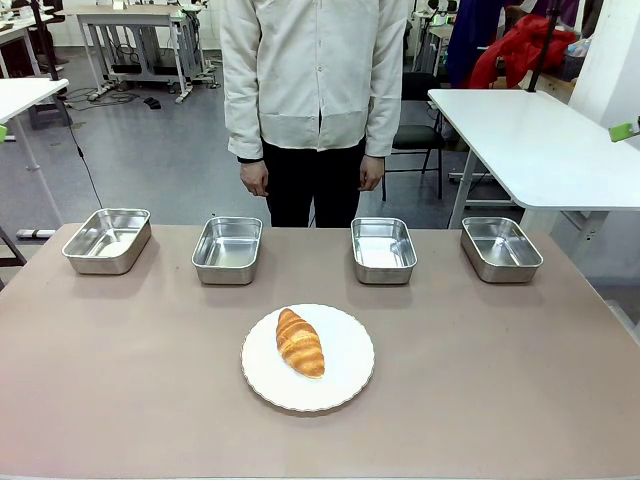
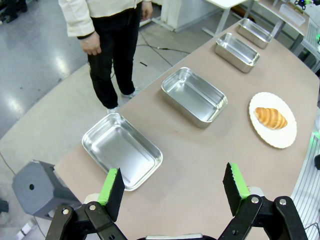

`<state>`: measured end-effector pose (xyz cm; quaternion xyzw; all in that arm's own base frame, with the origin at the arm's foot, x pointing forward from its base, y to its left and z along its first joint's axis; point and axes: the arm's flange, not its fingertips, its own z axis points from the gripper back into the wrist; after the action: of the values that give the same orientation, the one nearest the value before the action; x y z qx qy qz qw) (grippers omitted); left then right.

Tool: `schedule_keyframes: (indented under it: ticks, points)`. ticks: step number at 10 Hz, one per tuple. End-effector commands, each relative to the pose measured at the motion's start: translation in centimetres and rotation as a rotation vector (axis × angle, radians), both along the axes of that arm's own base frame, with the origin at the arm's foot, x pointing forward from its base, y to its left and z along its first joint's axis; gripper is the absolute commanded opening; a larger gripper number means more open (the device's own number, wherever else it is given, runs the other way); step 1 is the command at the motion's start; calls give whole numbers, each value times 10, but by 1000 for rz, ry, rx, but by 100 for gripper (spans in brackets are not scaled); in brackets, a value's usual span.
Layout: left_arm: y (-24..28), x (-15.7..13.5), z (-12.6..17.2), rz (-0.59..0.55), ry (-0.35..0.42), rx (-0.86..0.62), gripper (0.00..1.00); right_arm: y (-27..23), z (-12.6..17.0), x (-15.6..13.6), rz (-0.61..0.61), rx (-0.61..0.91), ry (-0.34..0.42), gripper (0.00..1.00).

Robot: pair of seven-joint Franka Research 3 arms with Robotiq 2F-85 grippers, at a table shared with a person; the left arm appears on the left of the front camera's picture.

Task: Place the bread in the container.
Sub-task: Place the Butter Roll into the Airtight Container indicated by the human.

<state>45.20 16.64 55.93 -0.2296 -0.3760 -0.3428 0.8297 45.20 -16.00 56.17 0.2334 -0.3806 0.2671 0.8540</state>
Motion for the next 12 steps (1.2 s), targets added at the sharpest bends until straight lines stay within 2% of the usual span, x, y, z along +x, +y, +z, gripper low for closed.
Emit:
schedule_keyframes:
  ticks: [1, 12]
  points:
    - [0, 0, 1, -5, -4, -3, 100, 0, 0, 1, 6, 9, -12, 100]
    - [0, 0, 1, -5, -4, -3, 100, 0, 0, 1, 6, 9, -12, 100]
